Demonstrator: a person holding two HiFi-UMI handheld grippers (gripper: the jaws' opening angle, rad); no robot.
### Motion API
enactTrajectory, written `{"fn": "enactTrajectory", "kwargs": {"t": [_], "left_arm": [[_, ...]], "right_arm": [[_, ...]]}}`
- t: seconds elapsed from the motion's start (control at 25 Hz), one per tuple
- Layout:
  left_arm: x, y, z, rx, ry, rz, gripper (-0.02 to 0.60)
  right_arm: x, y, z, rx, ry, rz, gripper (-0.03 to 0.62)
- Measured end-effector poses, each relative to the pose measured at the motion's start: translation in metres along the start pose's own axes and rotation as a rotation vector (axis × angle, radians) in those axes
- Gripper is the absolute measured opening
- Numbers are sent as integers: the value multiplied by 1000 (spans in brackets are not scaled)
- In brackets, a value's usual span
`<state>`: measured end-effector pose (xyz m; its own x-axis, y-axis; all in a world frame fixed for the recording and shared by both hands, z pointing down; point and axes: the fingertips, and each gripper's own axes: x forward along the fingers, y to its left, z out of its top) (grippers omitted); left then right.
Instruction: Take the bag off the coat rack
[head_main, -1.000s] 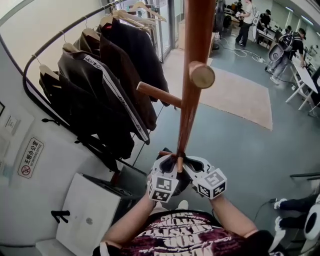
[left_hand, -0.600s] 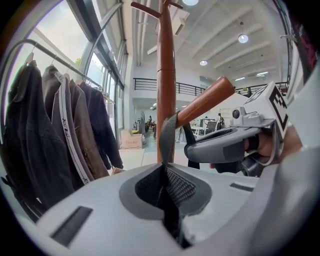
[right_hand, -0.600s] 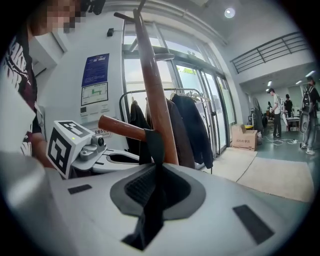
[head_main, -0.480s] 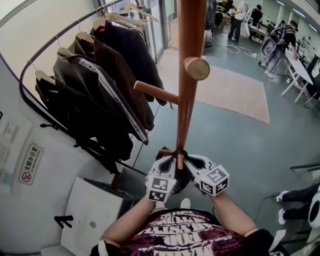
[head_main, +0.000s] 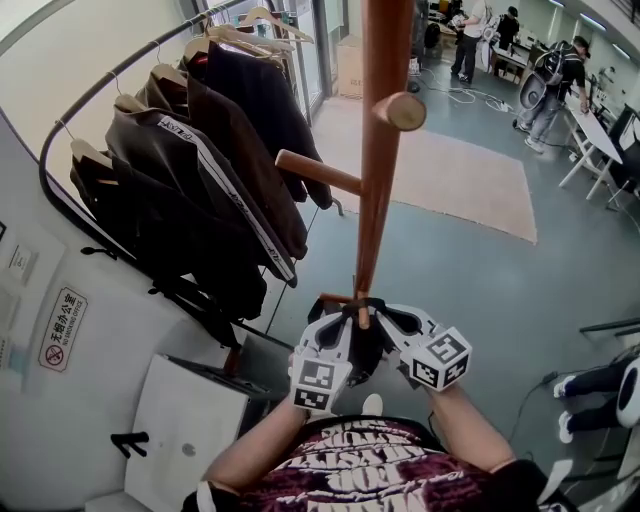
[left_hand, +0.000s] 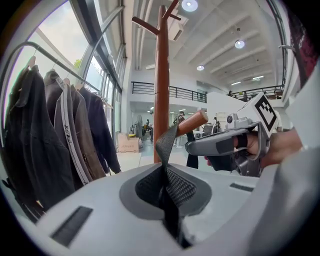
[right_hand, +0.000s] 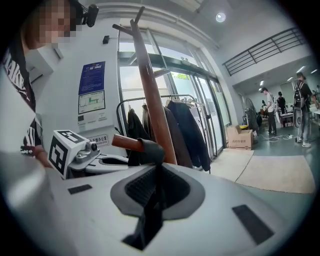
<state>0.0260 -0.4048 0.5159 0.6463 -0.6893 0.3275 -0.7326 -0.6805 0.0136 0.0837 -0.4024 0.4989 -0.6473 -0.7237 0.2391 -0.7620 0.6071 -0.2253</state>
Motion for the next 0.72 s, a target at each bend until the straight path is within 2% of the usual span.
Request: {"fn": "enactTrajectory", "kwargs": {"t": [0.72], "left_arm": [[-64, -29, 73, 44, -116, -58, 8]], "right_arm": [[-52, 48, 66, -40, -114, 68, 32]]}}
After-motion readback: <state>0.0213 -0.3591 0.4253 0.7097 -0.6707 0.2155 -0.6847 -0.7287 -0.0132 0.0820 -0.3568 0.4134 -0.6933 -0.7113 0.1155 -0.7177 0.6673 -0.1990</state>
